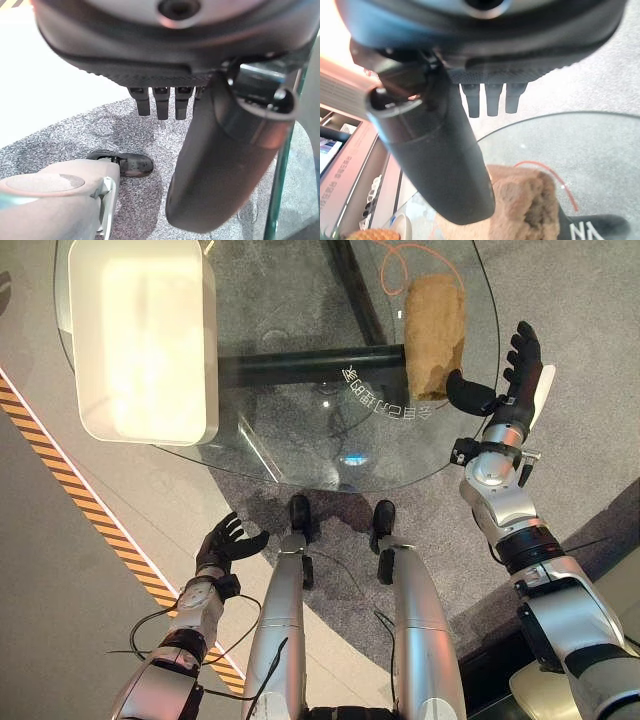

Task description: Wipe the table with a cloth and put it in the basket.

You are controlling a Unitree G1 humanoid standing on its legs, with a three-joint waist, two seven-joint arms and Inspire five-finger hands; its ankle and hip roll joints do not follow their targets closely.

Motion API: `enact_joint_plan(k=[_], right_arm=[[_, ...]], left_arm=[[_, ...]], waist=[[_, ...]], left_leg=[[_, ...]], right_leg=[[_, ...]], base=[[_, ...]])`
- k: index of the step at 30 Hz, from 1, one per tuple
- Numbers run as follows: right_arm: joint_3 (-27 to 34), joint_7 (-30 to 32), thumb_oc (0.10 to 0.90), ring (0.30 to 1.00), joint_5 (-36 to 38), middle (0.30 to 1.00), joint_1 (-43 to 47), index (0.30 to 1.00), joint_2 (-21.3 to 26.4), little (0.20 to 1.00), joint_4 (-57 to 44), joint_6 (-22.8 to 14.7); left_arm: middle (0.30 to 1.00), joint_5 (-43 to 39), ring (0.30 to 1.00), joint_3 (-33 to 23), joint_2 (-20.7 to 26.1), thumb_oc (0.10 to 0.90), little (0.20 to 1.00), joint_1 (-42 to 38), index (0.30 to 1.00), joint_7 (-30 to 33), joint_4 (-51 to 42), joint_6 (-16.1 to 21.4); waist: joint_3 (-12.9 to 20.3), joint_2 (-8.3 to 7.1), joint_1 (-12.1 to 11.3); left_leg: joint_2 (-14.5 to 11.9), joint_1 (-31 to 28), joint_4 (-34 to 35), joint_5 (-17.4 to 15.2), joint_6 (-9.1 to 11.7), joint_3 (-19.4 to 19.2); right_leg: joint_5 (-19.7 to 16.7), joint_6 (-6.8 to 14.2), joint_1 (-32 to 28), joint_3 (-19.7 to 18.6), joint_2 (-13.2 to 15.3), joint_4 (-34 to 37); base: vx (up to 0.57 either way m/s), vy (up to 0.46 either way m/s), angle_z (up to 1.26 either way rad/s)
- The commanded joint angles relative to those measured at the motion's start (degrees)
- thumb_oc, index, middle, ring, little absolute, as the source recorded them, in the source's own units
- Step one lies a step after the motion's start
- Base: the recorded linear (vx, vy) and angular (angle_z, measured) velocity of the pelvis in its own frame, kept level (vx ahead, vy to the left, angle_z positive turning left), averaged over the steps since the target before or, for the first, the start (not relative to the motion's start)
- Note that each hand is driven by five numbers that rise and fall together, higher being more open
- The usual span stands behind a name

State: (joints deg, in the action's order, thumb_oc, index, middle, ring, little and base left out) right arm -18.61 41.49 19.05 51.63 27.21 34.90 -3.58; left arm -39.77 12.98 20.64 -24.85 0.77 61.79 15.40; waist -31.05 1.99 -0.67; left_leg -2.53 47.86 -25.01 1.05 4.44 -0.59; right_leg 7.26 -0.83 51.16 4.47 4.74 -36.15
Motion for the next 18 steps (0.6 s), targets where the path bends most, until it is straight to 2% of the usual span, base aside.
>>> enact_joint_plan(k=[1, 14, 18], right_arm=[[-1.0, 2.5, 0.800, 0.900, -3.1, 0.900, 2.9, 0.900, 3.8, 0.900, -6.8, -0.7], [-6.5, 1.5, 0.800, 0.900, -4.6, 0.900, 6.6, 0.900, 1.1, 0.900, -4.7, 8.2], [-7.6, 1.7, 0.800, 0.900, -4.3, 0.900, 7.6, 0.900, 0.9, 0.900, -3.4, 9.5]], left_arm=[[0.900, -1.5, 0.900, 0.1, -0.9, 0.800, 0.900, 2.1, 0.900, 1.1, 0.1, 2.3], [0.900, -0.4, 0.900, 1.5, -2.6, 0.800, 0.900, 2.4, 0.900, 1.6, -1.1, 1.6], [0.900, -0.2, 0.900, 1.6, -2.8, 0.800, 0.900, 2.4, 0.900, 1.6, -1.2, 1.3]], waist=[[1.3, 1.94, 0.1], [1.3, 2.97, -1.2], [1.3, 3.22, -1.5]], left_leg=[[3.9, -1.4, -3.0, -4.5, -2.1, -1.8], [4.0, -2.9, -1.5, -3.9, -2.1, -2.8], [4.1, -3.2, -1.4, -3.8, -2.1, -2.9]], right_leg=[[-1.3, 0.1, -3.6, 2.4, -1.3, 6.5], [-1.0, -0.3, -4.5, 3.4, -0.5, 7.0], [-1.0, -0.4, -4.8, 3.5, -0.3, 7.0]], base=[[0.00, 0.000, 0.00], [0.01, 0.008, 0.03], [0.00, 0.000, 0.00]])
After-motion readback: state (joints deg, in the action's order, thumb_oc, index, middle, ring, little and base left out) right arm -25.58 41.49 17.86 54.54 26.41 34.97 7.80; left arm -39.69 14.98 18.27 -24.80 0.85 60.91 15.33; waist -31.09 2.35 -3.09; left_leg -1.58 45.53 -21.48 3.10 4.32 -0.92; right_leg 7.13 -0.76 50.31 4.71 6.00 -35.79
